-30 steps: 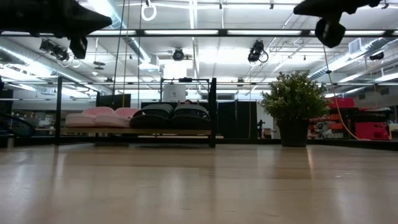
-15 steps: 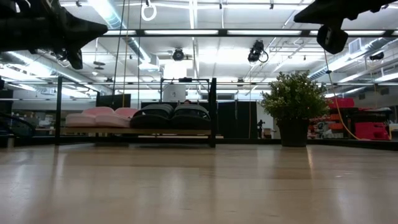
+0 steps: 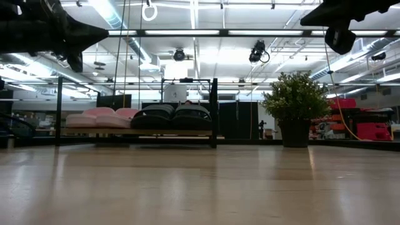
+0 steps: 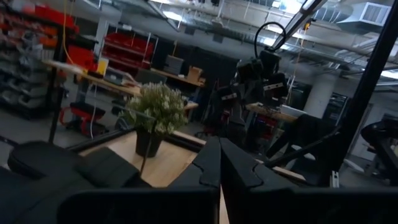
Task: Pick and place slides into the shelf
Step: Return to Home Position
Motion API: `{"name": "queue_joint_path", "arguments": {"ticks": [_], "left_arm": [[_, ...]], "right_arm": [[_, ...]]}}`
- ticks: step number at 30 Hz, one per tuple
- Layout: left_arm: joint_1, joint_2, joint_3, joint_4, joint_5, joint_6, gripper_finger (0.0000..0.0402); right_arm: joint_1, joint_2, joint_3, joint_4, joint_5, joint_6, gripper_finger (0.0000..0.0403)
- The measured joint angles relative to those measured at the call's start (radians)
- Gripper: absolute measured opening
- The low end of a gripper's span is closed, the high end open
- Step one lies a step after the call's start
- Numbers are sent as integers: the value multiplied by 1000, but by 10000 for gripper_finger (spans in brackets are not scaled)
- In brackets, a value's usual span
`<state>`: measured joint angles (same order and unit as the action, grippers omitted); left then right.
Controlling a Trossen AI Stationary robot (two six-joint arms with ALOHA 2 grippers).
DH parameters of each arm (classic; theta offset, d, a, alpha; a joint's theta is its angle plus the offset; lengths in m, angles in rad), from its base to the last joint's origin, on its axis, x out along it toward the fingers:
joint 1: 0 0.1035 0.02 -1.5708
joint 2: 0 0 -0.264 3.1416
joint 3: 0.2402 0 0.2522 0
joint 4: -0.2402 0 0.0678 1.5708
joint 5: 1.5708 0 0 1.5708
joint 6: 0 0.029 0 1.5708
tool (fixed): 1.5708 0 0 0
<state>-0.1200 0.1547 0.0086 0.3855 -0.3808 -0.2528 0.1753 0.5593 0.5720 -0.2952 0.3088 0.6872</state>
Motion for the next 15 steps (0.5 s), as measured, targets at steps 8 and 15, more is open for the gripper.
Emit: {"name": "queue_joint_path", "arguments": {"ticks": [8,15], "left_arm": [[0,0,0,-20,1,-32,6],[0,0,-1,-20,0,-58,6]], "right_arm": [[40,-84,-11,-107,80,1,0],[65,-236,-177,-28,120,60,0]]}}
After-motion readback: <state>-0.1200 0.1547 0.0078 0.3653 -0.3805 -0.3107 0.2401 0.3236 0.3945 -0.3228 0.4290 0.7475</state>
